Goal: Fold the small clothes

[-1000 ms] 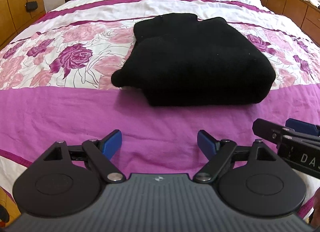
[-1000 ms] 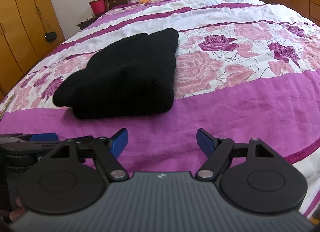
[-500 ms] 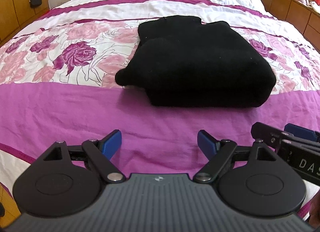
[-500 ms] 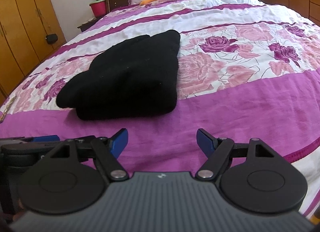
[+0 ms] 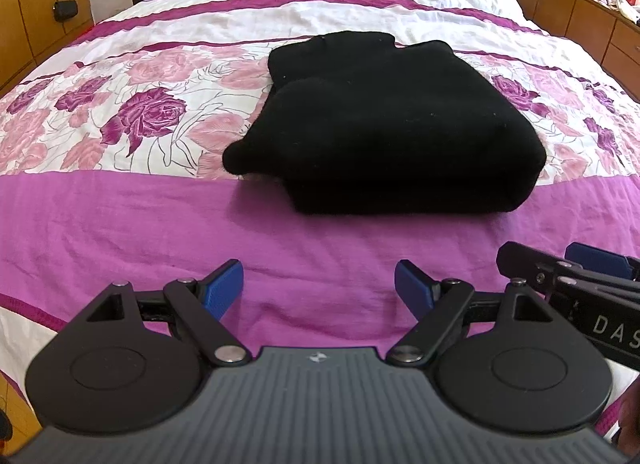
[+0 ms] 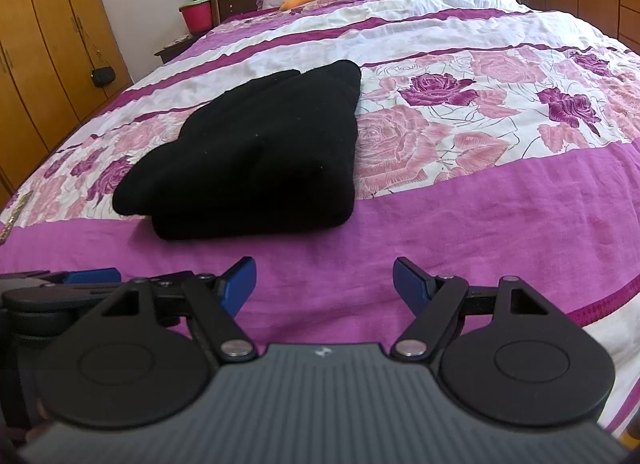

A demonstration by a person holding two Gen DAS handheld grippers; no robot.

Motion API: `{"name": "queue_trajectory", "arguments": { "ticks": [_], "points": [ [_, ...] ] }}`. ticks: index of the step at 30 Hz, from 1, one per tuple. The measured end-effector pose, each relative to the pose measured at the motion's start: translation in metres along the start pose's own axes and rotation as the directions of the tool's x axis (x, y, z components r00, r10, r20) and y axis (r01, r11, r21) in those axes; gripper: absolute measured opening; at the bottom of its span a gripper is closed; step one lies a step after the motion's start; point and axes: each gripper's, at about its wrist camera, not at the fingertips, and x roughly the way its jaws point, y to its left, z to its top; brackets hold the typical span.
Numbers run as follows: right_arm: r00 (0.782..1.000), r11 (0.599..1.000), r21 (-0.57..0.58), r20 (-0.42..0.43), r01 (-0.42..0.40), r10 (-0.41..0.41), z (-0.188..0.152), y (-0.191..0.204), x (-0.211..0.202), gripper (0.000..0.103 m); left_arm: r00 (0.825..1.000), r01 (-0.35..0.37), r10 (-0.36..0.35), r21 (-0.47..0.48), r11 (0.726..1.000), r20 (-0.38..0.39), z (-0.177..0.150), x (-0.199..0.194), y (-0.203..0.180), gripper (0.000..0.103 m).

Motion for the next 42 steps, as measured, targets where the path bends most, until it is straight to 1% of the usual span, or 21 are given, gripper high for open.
{"name": "queue_trajectory", "arguments": {
  "ticks": [42],
  "points": [
    [1.0, 1.0, -0.004, 0.001, 0.001, -0.001, -0.0007, 0.0011, 0.0004, 0.077, 1.0, 0.005, -0.005, 0.003, 1.0, 0.0, 0.0004, 0.001, 0.0004, 0.086]
  ]
}}
